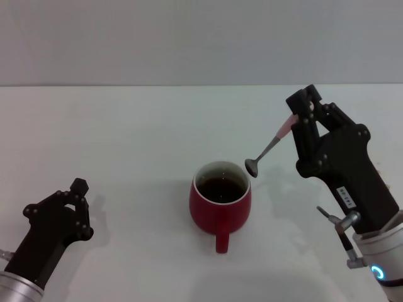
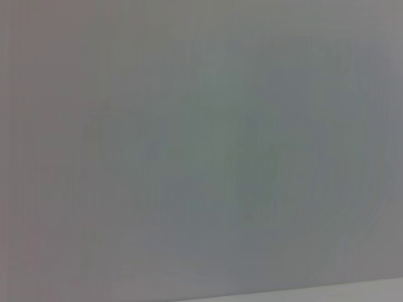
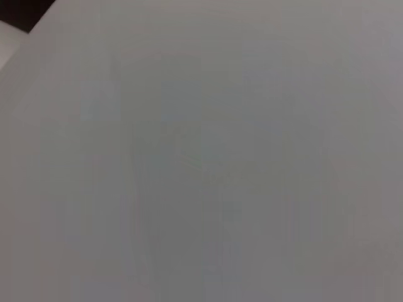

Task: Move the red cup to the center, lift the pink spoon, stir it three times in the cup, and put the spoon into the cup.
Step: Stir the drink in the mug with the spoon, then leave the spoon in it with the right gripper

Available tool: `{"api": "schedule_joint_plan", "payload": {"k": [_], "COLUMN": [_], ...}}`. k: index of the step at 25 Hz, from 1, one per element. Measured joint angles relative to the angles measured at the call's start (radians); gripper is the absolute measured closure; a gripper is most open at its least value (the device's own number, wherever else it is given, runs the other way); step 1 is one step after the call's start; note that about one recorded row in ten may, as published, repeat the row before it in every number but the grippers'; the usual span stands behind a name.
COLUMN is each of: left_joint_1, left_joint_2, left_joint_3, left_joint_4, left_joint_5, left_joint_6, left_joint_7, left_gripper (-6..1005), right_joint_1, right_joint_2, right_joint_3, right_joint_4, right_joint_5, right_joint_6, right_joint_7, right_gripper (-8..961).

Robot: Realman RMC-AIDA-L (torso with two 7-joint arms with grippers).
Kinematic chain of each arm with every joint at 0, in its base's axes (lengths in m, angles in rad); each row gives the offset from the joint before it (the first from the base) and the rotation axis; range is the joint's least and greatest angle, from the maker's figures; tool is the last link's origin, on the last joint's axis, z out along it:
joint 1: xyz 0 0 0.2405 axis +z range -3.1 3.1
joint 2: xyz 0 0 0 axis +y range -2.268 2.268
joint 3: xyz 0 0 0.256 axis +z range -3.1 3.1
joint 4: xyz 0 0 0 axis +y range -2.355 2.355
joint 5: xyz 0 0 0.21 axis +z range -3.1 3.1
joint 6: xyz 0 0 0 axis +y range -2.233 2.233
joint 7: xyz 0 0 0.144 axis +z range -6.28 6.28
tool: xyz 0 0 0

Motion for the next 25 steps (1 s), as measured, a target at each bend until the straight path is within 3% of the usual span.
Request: {"api": "schedule_joint_plan", "payload": {"k": [25], "left_joint_1": [0.013], "left_joint_2": [0.002], "left_joint_3": [-0.023], "left_joint_4": [0.002], "left_joint_5": [0.0], "left_joint_6": [0.04], "left_joint_7": [0.0], "left_gripper": [1000], "right_joint_1": [0.012], "right_joint_2": [0.012], "right_joint_3": [0.01], "right_joint_4": [0.012], "right_joint_5": [-0.04], "right_joint_6": [0.237], "right_joint_7": [-0.004], "right_gripper": [893]}}
